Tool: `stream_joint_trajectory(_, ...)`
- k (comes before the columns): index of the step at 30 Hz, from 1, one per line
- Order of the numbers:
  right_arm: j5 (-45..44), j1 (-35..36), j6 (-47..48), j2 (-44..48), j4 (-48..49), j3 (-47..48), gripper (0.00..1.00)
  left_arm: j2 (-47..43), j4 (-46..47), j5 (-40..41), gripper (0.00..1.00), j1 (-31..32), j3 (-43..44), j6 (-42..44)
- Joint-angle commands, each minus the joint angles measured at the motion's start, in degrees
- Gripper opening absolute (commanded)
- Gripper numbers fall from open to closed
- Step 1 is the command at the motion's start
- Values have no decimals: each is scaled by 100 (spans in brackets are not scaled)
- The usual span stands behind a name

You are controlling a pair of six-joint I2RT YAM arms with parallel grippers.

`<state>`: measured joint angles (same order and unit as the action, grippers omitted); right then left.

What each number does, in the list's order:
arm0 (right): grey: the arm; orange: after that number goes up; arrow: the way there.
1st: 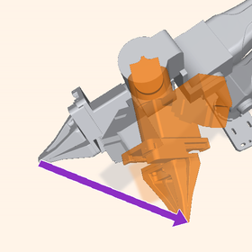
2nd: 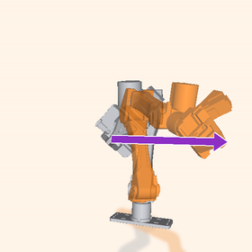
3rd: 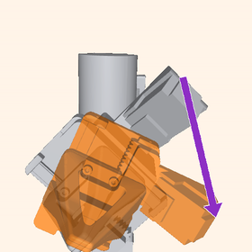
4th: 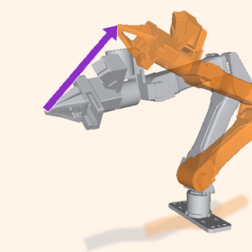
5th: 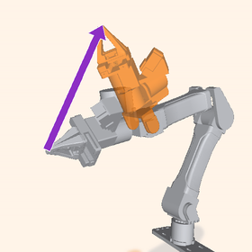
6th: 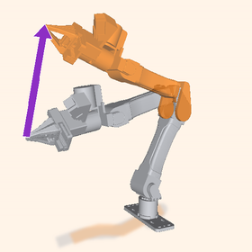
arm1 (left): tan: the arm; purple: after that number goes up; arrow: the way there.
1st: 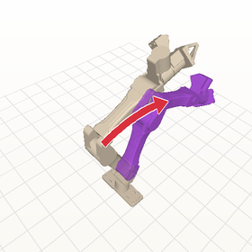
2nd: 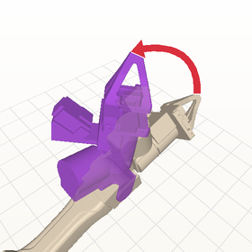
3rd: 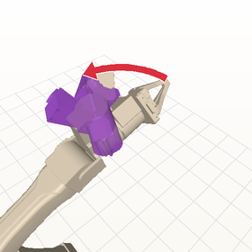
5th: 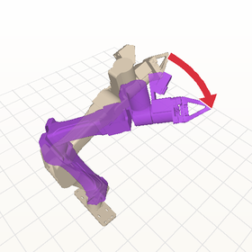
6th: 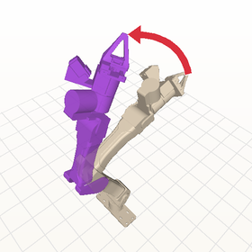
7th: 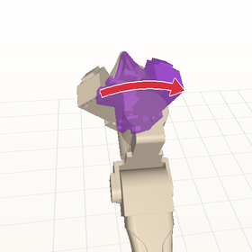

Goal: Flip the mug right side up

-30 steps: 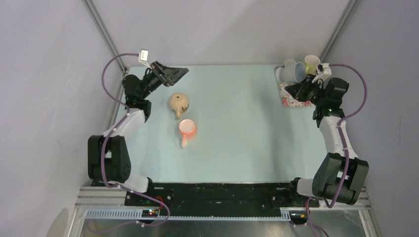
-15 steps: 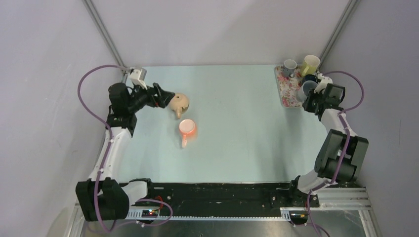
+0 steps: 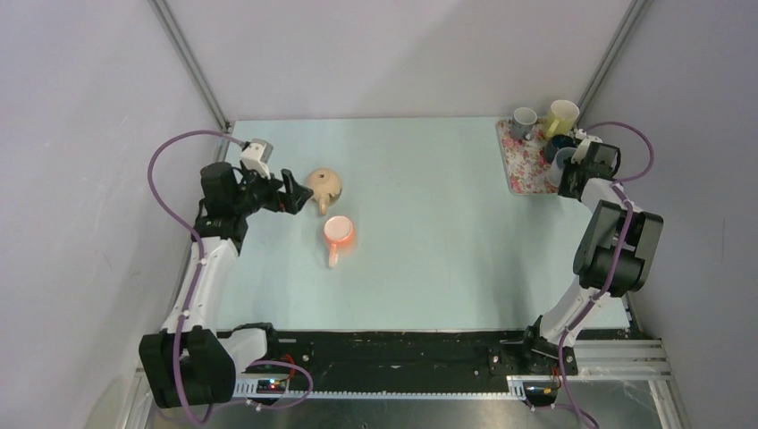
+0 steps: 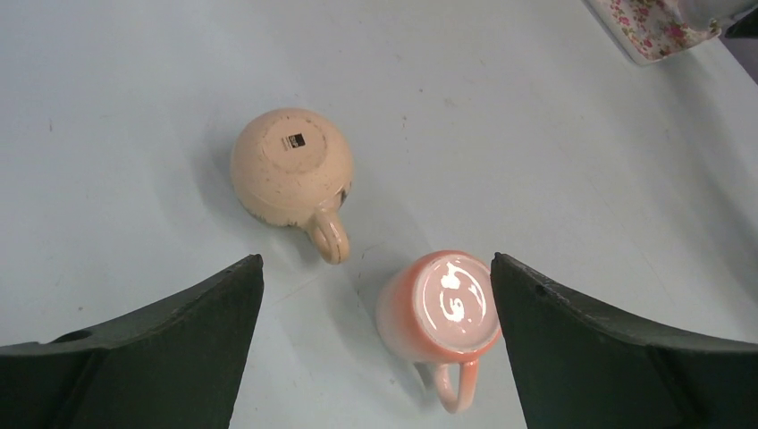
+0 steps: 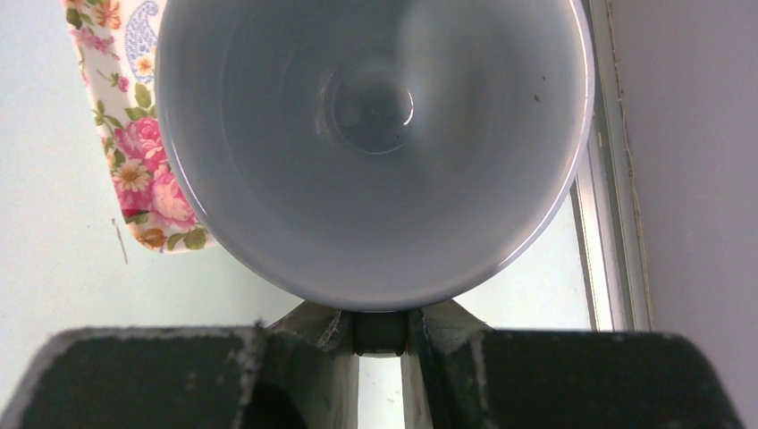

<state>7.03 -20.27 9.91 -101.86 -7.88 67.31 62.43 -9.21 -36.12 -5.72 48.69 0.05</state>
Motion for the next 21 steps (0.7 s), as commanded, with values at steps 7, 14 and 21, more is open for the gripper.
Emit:
stream_joint_trajectory(7,-280,-70,130,-484,107,945,0,-153,24,30,100,-60,-138,212)
stream_joint_trajectory(14,-260,-91,93,-756,-127,1217,0,-201,20,39,100,-48,-157,239)
stream_joint_trajectory(21,-308,-91,103,-888,-222,1289,0,-150,23,5,100,-50,-158,215)
